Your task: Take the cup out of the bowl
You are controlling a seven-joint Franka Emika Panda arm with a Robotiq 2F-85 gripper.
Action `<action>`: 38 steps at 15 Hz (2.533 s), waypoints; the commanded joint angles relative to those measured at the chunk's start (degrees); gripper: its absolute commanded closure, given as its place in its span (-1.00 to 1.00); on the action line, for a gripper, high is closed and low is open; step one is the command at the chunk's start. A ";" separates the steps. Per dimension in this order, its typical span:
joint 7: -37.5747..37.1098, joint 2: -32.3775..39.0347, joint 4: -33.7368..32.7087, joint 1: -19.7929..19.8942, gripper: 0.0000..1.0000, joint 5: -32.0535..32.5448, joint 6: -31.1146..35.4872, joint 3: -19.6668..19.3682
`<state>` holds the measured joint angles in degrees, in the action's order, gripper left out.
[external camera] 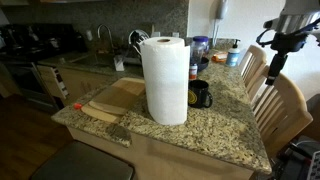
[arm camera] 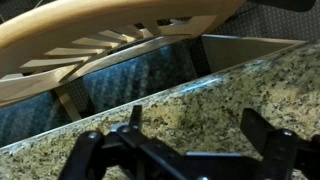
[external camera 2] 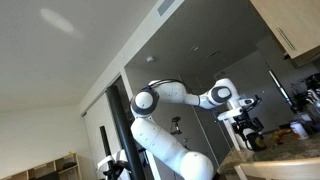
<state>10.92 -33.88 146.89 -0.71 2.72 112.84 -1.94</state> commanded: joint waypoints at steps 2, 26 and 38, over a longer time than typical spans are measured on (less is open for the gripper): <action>-0.15 0.01 -0.10 -0.28 -1.00 0.14 -0.14 -0.23; -61.39 18.84 -37.60 4.29 -1.00 7.87 13.15 31.63; -82.58 28.79 -58.03 -1.21 -1.00 27.20 -6.40 29.80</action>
<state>-69.44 -7.68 90.00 2.79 25.53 106.08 31.26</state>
